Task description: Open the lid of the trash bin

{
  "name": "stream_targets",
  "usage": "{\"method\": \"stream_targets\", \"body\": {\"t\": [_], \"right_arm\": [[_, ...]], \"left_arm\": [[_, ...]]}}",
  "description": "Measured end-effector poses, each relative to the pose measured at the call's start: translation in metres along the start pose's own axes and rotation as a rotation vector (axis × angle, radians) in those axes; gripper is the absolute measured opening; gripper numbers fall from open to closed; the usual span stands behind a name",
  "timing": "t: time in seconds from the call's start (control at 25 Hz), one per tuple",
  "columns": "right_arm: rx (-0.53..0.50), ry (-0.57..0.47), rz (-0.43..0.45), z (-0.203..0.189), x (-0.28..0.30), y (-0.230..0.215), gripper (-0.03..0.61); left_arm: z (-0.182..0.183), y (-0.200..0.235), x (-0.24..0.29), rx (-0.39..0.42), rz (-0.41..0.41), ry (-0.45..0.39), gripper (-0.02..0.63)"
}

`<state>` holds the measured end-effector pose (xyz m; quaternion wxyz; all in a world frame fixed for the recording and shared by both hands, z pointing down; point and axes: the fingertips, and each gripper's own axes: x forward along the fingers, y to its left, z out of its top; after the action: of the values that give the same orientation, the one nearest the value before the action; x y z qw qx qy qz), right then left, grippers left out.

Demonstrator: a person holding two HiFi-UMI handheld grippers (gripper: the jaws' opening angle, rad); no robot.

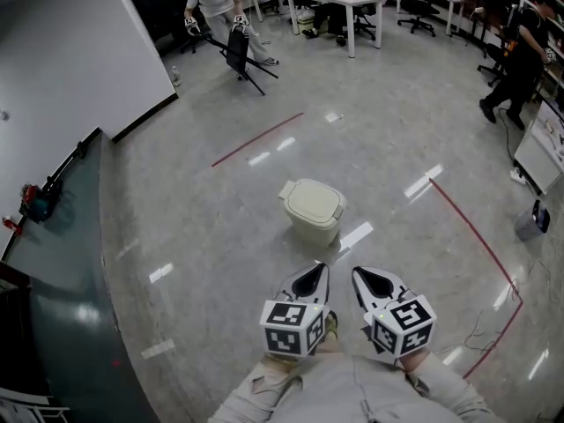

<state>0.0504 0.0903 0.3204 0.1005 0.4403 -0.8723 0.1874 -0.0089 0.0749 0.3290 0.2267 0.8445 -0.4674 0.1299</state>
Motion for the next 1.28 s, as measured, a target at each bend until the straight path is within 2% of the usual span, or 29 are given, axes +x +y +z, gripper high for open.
{"method": "stream_targets", "body": {"t": [0.6, 0.96, 1.28], "right_arm": [[0.01, 0.014, -0.043, 0.025, 0.087, -0.034, 0.005], [0.055, 0.05, -0.062, 0.02, 0.112, -0.05, 0.005], [0.065, 0.135, -0.05, -0.001, 0.146, -0.085, 0.005]], "left_arm": [[0.029, 0.067, 0.063, 0.004, -0.036, 0.032, 0.003], [0.024, 0.087, 0.087, -0.007, -0.036, 0.085, 0.003], [0.005, 0.104, 0.126, -0.045, -0.007, 0.139, 0.003]]}}
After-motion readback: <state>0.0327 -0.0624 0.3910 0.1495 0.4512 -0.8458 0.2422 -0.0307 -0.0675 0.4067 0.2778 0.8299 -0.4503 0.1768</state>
